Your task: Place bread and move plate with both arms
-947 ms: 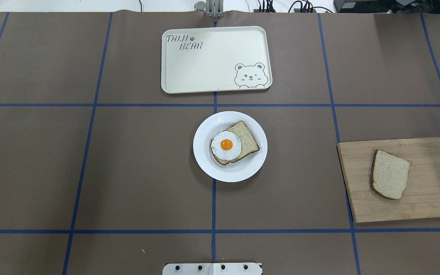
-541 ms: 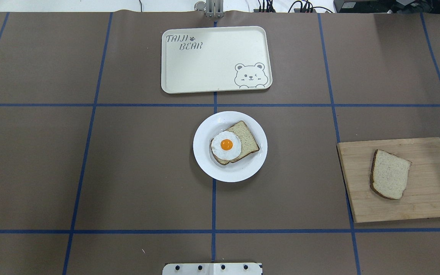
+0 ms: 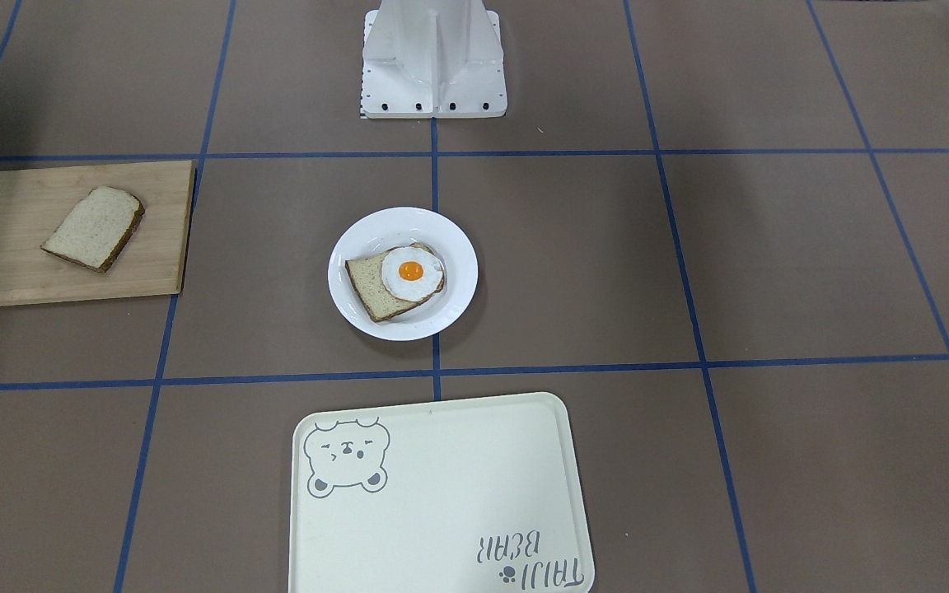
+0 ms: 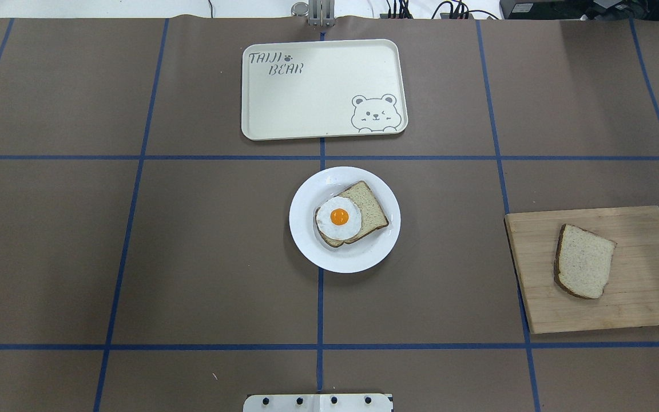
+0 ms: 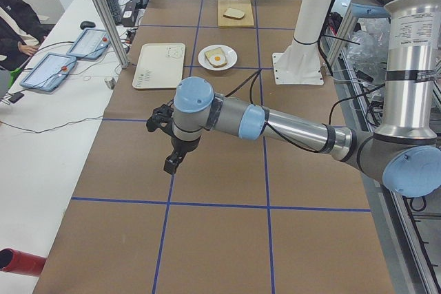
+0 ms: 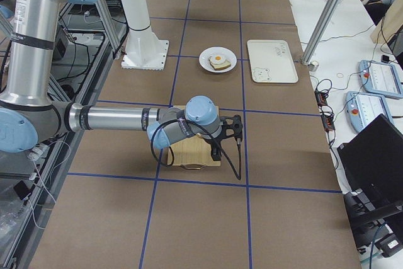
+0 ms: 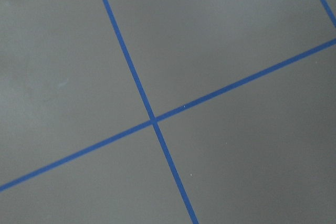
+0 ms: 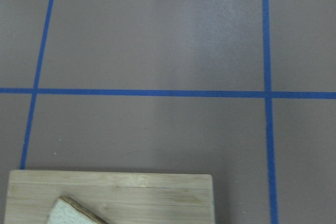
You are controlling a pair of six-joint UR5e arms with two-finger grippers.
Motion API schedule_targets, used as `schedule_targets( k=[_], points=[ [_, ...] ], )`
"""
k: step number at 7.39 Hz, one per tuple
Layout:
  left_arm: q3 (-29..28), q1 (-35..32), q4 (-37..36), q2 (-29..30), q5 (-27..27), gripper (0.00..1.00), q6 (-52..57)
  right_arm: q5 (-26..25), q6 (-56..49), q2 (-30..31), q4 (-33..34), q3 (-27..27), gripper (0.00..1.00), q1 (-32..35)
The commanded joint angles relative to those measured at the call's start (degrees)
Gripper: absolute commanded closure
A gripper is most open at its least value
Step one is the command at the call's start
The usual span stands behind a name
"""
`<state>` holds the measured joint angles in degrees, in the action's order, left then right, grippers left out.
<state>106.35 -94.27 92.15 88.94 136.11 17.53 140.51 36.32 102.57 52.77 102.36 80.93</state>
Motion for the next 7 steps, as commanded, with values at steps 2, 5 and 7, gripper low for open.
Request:
schedule_targets(
  k=[2, 5, 7],
  points=[
    [0.27, -0.03, 0.22, 0.01, 0.03, 0.02, 0.04, -17.92, 33.04, 4.28, -23.44, -0.14, 0.01, -20.04],
    [0.88, -0.03, 0.92, -1.22, 0.12, 0.02, 0.13, -35.08, 39.08, 6.93, -26.31, -0.14, 0.12, -35.72],
    [0.62, -0.03, 1.01, -1.22, 0.12, 0.02, 0.13, -39.08, 39.44, 7.64, -25.96, -0.23, 0.26, -39.87]
  ],
)
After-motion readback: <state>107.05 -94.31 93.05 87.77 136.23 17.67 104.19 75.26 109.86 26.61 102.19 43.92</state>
